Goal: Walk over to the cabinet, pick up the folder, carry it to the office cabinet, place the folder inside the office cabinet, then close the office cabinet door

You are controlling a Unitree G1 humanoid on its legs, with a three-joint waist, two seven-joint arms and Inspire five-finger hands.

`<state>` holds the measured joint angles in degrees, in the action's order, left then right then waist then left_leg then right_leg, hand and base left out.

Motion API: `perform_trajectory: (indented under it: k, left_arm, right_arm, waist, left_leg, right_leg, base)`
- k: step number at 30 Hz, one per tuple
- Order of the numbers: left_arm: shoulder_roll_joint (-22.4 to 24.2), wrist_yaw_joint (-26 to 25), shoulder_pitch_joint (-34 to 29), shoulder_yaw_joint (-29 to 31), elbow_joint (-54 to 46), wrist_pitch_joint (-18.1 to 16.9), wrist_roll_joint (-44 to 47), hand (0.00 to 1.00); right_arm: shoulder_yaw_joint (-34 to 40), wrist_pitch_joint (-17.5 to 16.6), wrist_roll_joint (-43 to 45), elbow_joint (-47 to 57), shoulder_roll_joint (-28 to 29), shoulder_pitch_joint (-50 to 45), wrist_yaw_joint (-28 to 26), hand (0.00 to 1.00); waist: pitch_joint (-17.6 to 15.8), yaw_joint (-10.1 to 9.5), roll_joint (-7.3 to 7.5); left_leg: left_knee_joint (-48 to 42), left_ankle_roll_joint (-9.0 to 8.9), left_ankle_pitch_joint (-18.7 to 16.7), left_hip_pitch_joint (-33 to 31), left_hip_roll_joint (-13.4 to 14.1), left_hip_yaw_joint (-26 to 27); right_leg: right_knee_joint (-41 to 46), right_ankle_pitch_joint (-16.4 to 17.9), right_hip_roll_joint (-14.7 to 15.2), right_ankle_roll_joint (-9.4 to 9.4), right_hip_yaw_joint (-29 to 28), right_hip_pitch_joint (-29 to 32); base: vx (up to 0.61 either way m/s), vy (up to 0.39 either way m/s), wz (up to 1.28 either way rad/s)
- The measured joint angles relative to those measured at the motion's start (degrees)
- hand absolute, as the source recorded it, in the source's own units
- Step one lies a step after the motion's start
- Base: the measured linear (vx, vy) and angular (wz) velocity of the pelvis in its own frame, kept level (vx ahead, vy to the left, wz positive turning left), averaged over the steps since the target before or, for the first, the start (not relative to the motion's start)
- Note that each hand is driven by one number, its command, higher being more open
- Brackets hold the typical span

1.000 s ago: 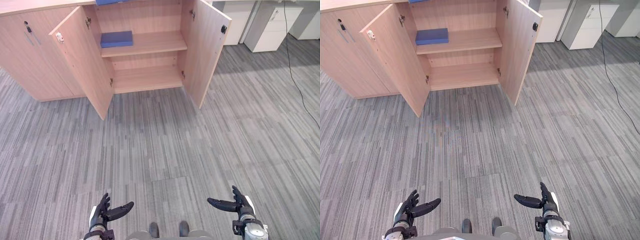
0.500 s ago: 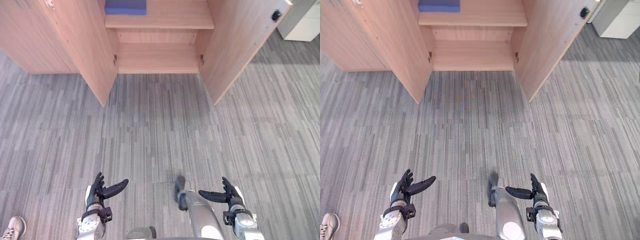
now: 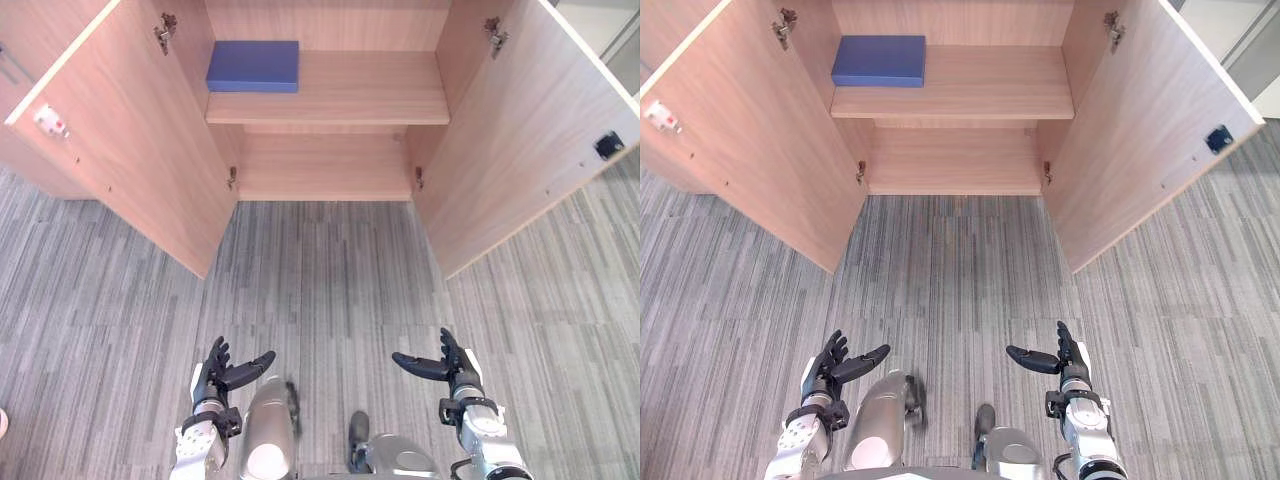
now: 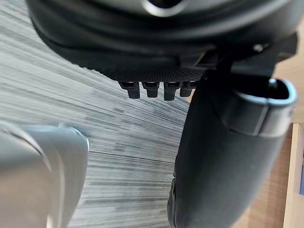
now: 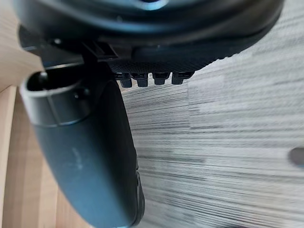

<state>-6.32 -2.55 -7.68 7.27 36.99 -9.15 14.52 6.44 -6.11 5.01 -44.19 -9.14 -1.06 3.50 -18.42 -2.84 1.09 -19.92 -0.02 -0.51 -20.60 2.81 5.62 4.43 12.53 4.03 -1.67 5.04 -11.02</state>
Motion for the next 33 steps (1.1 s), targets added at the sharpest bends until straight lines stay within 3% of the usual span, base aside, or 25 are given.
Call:
perform_trajectory:
  k: [1,2,3,4,5,6,7,9,12,13,14,15,16,17,18,20,22,23,25,26,27,28,30,33]
  left_arm:
    - [0.09,-0.12,0.38,0.14,-0.15,0.03,-0.02,1.0]
    - [0.12,-0.09,0.37,0.09,-0.25,0.02,-0.05,1.0]
    - [0.21,-0.05,0.04,0.02,-0.11,0.03,-0.04,1.0]
    - [0.11,-0.07,-0.21,0.02,-0.01,0.07,-0.04,1.0]
    - [-0.34,-0.1,-0.36,-0.16,0.53,0.22,-0.08,1.0]
    - [-1.0,-0.19,-0.43,-0.28,1.38,0.22,-0.11,1.0]
    - [-1.37,-0.24,-0.47,-0.27,1.5,0.22,-0.12,1.0]
    - [-2.45,-0.29,-0.35,-0.19,1.16,-0.11,-0.11,1.0]
    - [-2.88,-0.32,1.02,0.11,1.09,-0.21,-0.11,1.0]
    - [-3.06,-0.57,1.01,0.12,1.11,-0.19,-0.11,1.0]
    - [-3.5,-0.84,0.62,-0.02,0.99,-0.19,-0.18,1.0]
    - [-3.45,-0.85,0.42,-0.11,1.04,-0.06,-0.35,1.0]
    - [-1.36,-1.21,0.71,-0.05,1.33,0.42,-1.08,1.0]
    - [-0.51,-1.17,0.11,-0.22,-0.46,0.53,-1.28,1.0]
    - [0.09,-1.26,-0.19,-0.31,-2.01,0.59,-1.3,1.0]
    - [1.81,-1.24,-1.52,-1.3,-10.56,0.61,-1.31,1.0]
    - [1.97,-1.17,-2.48,-2.88,-18.0,0.08,-1.24,1.0]
    - [1.98,-1.18,-2.5,-3.52,-22.02,-0.54,-1.21,1.0]
    - [1.97,-1.2,-2.03,-3.49,-25.79,-2.12,-1.22,1.0]
    - [1.97,-1.24,-1.62,-3.5,-26.48,-2.54,-1.22,1.0]
    - [2.1,-1.37,-1.18,-3.57,-28.14,-2.77,-1.24,1.0]
    - [1.63,-1.46,-0.96,-3.65,-28.9,-3.46,-1.27,1.0]
    - [0.94,-1.78,-1.16,-4.21,-31.24,-3.46,-1.62,1.0]
    - [-1.43,-2.33,-2.28,-4.43,-36.3,-3.58,-5.72,1.0]
  right_arm:
    - [0.11,0.09,-0.05,0.05,0.08,-0.65,-0.07,1.0]
    - [0.21,0.21,-0.07,0.04,0.18,-1.04,-0.08,1.0]
    - [0.16,0.4,-0.12,0.0,0.61,-1.88,-0.34,1.0]
    - [-0.09,0.42,-0.12,-0.01,0.82,-1.87,-0.51,1.0]
    - [-0.78,0.49,-0.28,-0.07,1.12,-1.89,-0.83,1.0]
    - [-1.88,0.85,-0.64,-0.29,1.5,-1.85,-0.96,1.0]
    - [-2.68,0.85,-0.7,-0.24,1.66,-1.86,-1.05,1.0]
    - [-4.23,0.62,-1.03,0.18,2.17,-1.85,-1.17,1.0]
    - [-4.42,0.4,-2.1,0.13,2.25,-1.06,-1.17,1.0]
    - [-4.4,0.4,-2.1,0.13,2.23,-1.18,-1.14,1.0]
    - [-4.37,0.39,-2.12,0.09,2.24,-2.26,-1.11,1.0]
    - [-4.24,0.39,-2.15,-0.02,2.14,-3.27,-1.1,1.0]
    - [-3.49,0.87,-2.2,-1.8,0.91,-2.75,-1.03,1.0]
    - [-2.68,1.0,-2.2,-2.02,0.92,-3.06,-0.96,1.0]
    - [-2.39,1.05,-2.2,-1.69,0.91,-3.36,-0.9,1.0]
    - [-2.26,1.13,-2.08,1.38,1.15,-6.3,-0.73,1.0]
    - [-1.86,0.9,-1.72,4.08,1.53,-8.27,-0.03,1.0]
    - [-1.16,0.11,-1.64,4.99,1.4,-8.13,0.2,1.0]
    - [0.66,-0.3,-1.6,5.15,1.35,-7.2,0.31,1.0]
    - [1.35,-0.31,-1.59,5.13,1.25,-7.07,0.38,1.0]
    - [2.35,-0.32,-1.58,5.13,0.82,-7.08,0.45,1.0]
    - [2.51,-0.22,-1.62,4.01,0.75,-6.82,0.5,1.0]
    - [2.55,-0.26,-1.69,3.9,1.18,-7.98,0.33,1.0]
    - [2.32,-0.25,-1.78,2.04,1.9,-7.78,0.06,1.0]
  waist:
    - [0.46,0.77,0.37]
    - [0.51,0.92,0.46]
    - [0.45,0.66,0.98]
    - [0.37,0.79,1.27]
    - [0.31,1.78,1.48]
    - [0.3,2.43,1.47]
    - [0.37,2.61,1.44]
    - [0.96,2.81,1.28]
    - [0.99,3.38,1.15]
    - [1.17,3.84,1.36]
    - [1.89,3.79,2.5]
    - [2.18,4.01,2.98]
    - [2.41,3.79,0.0]
    - [2.69,3.88,-0.43]
    - [2.55,3.98,-0.77]
    - [2.51,3.59,-0.8]
    - [2.73,2.15,-0.52]
    - [3.09,1.98,-0.58]
    - [3.73,2.13,-1.58]
    - [4.05,2.14,-2.11]
    - [4.88,2.28,-3.55]
    - [5.24,2.24,-3.73]
    - [6.04,2.31,-2.5]
    - [6.18,2.14,-2.31]
  left_leg:
    - [-3.39,1.89,-2.82,-0.6,-1.23,0.13]
    - [-4.82,2.51,-4.6,-0.3,-1.57,0.46]
    - [-6.39,3.72,-8.73,3.16,-2.55,2.26]
    - [-6.22,4.24,-9.98,5.34,-3.11,2.83]
    - [-5.79,5.21,-12.06,9.93,-4.12,2.99]
    - [-4.04,5.98,-13.24,15.25,-4.41,2.97]
    - [-2.58,6.13,-13.35,17.83,-4.34,2.97]
    - [2.68,6.07,-13.38,23.84,-3.47,2.83]
    - [5.85,4.73,-14.12,28.49,-1.11,2.34]
    - [5.86,2.76,-15.24,29.62,-0.27,1.47]
    - [5.71,0.06,-16.84,30.84,-0.59,0.65]
    - [5.39,-1.24,-17.84,31.48,-1.1,-0.4]
    - [3.72,-2.46,-18.5,31.68,1.57,-1.75]
    - [-0.28,-3.89,-17.63,30.55,2.42,-2.41]
    - [-3.85,-4.63,-16.95,29.25,3.04,-2.83]
    - [-24.53,-6.39,-12.0,20.76,6.2,-2.82]
    - [-28.36,-5.1,-14.68,17.08,8.6,1.57]
    - [-24.49,-3.88,-15.44,15.03,8.57,3.28]
    - [-12.69,-3.76,-15.02,13.81,7.95,3.59]
    - [-8.0,-3.64,-13.62,13.74,7.73,3.36]
    - [0.44,-2.85,-6.79,13.61,7.18,2.48]
    - [2.59,-2.85,-4.78,14.27,6.48,1.89]
    - [5.94,-2.27,-4.09,16.16,4.24,1.71]
    - [9.04,-1.39,-3.26,17.77,1.79,1.65]
  right_leg:
    - [4.9,1.01,1.86,-0.49,-0.54,1.61]
    - [8.45,1.55,2.48,-1.37,-1.3,2.47]
    - [23.53,1.64,4.17,-3.28,-3.79,6.79]
    - [31.8,-0.12,5.15,-5.67,-4.46,9.72]
    - [46.74,-0.93,6.94,-7.0,-4.8,14.61]
    - [55.97,0.31,7.7,-4.82,-3.54,17.84]
    - [57.72,0.94,7.82,-3.76,-2.43,19.32]
    - [55.78,1.96,7.45,-2.33,1.49,24.07]
    - [35.39,2.43,4.21,-2.04,4.92,28.65]
    - [23.27,-1.29,1.99,-1.77,4.75,28.83]
    - [11.49,-10.75,0.83,-0.45,2.7,27.96]
    - [11.17,-18.03,0.76,0.83,1.57,27.85]
    - [14.59,-15.54,-0.67,2.0,3.5,28.03]
    - [14.53,-12.59,-0.89,2.36,4.59,26.55]
    - [14.52,-11.76,-1.07,2.53,5.16,25.57]
    - [10.7,-9.79,-1.26,3.34,7.83,18.43]
    - [6.86,-9.69,-1.38,3.49,8.25,13.37]
    - [4.98,-9.75,-0.9,3.39,8.39,11.42]
    - [2.91,-10.03,-0.55,2.94,8.9,9.41]
    - [2.49,-10.01,-0.6,2.56,9.17,8.91]
    - [2.3,-9.45,-1.06,1.39,9.36,8.4]
    - [2.41,-8.81,-1.0,0.33,9.1,7.57]
    - [2.49,-8.13,1.14,-0.81,9.22,7.2]
    - [2.29,-7.83,3.18,-1.27,9.24,6.67]
  base:
    - [0.67,0.266,0.06]
    - [0.68,0.268,-0.05]
    - [0.51,0.218,-0.26]
    - [0.72,0.262,-0.26]
    - [0.56,0.18,-0.07]
    - [0.65,0.168,-0.03]
    - [0.49,0.078,-0.1]
    - [0.47,0.02,-0.03]
    - [0.46,-0.088,0.24]
    - [0.47,-0.146,0.38]
    - [0.48,-0.164,0.48]
    - [0.59,-0.204,0.37]
    - [0.59,-0.215,0.31]
    - [0.57,-0.216,0.23]
    - [0.36,-0.16,0.44]
    - [0.43,-0.194,0.58]
    - [0.37,-0.132,0.19]
    - [0.22,-0.052,0.01]
    - [0.22,0.008,0.05]
    - [0.22,0.079,0.07]
    - [0.22,0.13,0.06]
    - [0.25,0.169,0.1]
    - [0.2,0.166,0.21]
    - [0.1,0.096,0.16]
